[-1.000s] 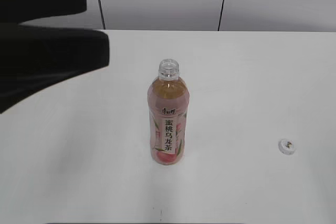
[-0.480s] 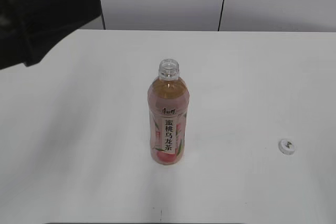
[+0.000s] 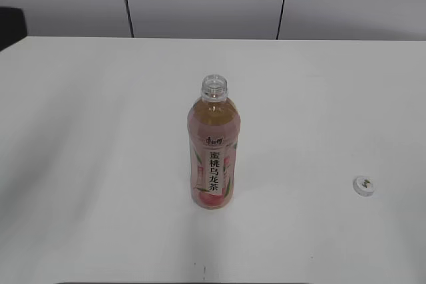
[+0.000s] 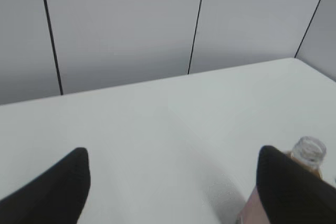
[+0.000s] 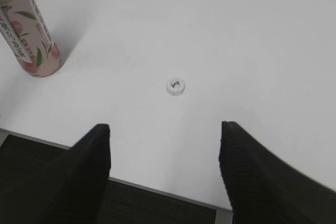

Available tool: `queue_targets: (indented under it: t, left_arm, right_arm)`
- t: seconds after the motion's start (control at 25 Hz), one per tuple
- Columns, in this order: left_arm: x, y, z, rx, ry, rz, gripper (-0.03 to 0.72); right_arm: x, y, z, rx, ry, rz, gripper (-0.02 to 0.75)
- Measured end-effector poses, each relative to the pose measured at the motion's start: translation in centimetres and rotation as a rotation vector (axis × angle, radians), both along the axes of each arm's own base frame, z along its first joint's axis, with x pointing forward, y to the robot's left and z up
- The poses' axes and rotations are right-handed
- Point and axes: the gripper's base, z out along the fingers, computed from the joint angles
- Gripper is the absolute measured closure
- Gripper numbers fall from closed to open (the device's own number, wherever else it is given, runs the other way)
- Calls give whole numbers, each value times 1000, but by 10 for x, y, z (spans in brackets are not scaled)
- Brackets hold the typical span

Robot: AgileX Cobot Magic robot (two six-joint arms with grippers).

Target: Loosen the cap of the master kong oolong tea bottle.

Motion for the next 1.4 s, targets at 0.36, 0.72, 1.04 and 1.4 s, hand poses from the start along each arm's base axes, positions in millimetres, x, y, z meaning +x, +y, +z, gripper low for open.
queue_targets:
  t: [0.36,0.72,1.04,1.4]
  left_arm:
    - [-86,45,22,28,158,27,126]
    - [-134,69,3,248,362,-9,142]
    - [-121,59,-11,263,289,-73,169]
    - [-117,55,-21,256,298,-90,288]
  right_arm:
    - [0,0,0,0,0,0,245]
    - [0,0,0,0,0,0,245]
    - [0,0,0,0,0,0,245]
    - [0,0,0,0,0,0,245]
